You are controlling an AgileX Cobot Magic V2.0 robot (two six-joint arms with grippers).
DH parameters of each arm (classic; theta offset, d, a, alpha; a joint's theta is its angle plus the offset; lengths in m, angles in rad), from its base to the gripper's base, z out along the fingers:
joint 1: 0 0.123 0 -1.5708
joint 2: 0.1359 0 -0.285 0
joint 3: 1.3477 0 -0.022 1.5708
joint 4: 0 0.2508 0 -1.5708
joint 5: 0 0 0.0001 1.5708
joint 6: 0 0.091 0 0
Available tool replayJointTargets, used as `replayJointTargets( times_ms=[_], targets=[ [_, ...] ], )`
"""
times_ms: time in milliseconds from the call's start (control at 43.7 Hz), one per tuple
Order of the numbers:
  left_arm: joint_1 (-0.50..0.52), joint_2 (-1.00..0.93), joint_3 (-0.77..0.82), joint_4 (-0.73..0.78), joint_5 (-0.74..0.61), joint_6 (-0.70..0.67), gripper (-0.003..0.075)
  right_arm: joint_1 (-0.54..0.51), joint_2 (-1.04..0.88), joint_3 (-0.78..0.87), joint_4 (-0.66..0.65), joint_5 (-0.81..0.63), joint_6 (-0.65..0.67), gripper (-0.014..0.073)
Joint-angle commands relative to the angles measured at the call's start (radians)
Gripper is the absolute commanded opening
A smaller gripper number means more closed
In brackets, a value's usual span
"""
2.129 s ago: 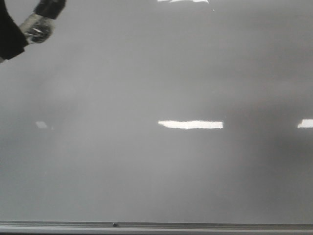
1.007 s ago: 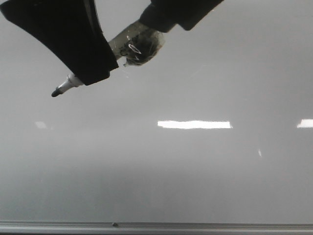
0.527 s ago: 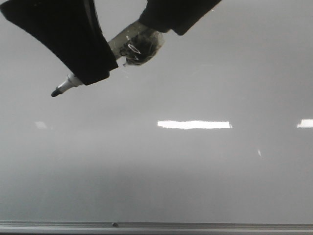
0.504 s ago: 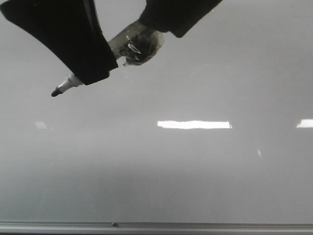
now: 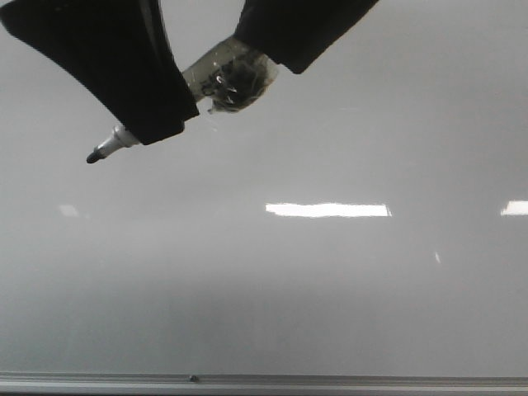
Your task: Write number 4 on whiteboard
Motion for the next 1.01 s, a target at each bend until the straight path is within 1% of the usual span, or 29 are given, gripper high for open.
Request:
replayJointTargets(
  times_ms=[0,92,114,160,206,275,320,412,504,572,641,710,778,847,893,984],
  targets=[
    [-0.008,-0.030,-0.033,-0.014,-0.038,-0.011,0.0162,0.001,-0.023,-0.035,0.042,-0.012,-0.013,0.0012],
    [-0.004,-0.032,-0.033,-0.014,-0.055,-0.026,0.0334,0.001,-0.023,-0.035,0.042,-0.013,-0.003,-0.0002],
    [-0.004,-0.035,-0.033,-0.014,-0.057,-0.026,0.0367,0.001,-0.023,-0.035,0.042,-0.013,0.004,-0.0002],
    [-0.004,-0.041,-0.033,-0.009,-0.059,-0.031,0.0424,-0.001,-0.023,-0.035,0.041,-0.012,0.016,-0.0002],
    [-0.004,-0.055,-0.033,-0.002,-0.059,-0.037,0.0452,-0.002,-0.029,-0.035,0.030,-0.012,0.028,-0.0002],
    [-0.004,-0.079,-0.033,0.026,-0.059,-0.085,0.0459,-0.010,-0.049,-0.035,-0.005,-0.016,0.066,-0.0003],
    [-0.004,-0.105,-0.030,0.053,-0.059,-0.124,0.0459,-0.025,-0.070,-0.035,-0.044,-0.013,0.113,-0.0006],
    [0.023,-0.153,-0.019,0.069,-0.073,-0.189,0.0459,-0.058,-0.116,-0.035,-0.163,0.009,0.240,-0.0013],
    [0.084,-0.199,-0.001,0.054,-0.088,-0.229,0.0459,-0.111,-0.169,-0.035,-0.293,0.035,0.416,-0.0013],
    [0.149,-0.228,0.016,0.032,-0.101,-0.289,0.0459,-0.163,-0.213,-0.035,-0.351,0.053,0.564,-0.0014],
    [0.232,-0.257,0.032,-0.004,-0.105,-0.354,0.0459,-0.225,-0.259,-0.035,-0.376,0.075,0.696,-0.0021],
    [0.301,-0.278,0.045,-0.043,-0.109,-0.368,0.0459,-0.285,-0.307,-0.029,-0.376,0.096,0.753,-0.0021],
    [0.354,-0.295,0.056,-0.076,-0.119,-0.368,0.0459,-0.327,-0.360,-0.005,-0.376,0.093,0.774,-0.0021],
    [0.378,-0.300,0.058,-0.087,-0.124,-0.368,0.0459,-0.357,-0.416,0.043,-0.376,0.056,0.801,-0.0021],
    [0.386,-0.300,0.058,-0.087,-0.126,-0.368,0.0459,-0.379,-0.456,0.095,-0.377,0.002,0.835,-0.0023],
    [0.390,-0.298,0.058,-0.089,-0.133,-0.368,0.0459,-0.420,-0.526,0.203,-0.377,-0.133,0.918,-0.0072]
  ],
)
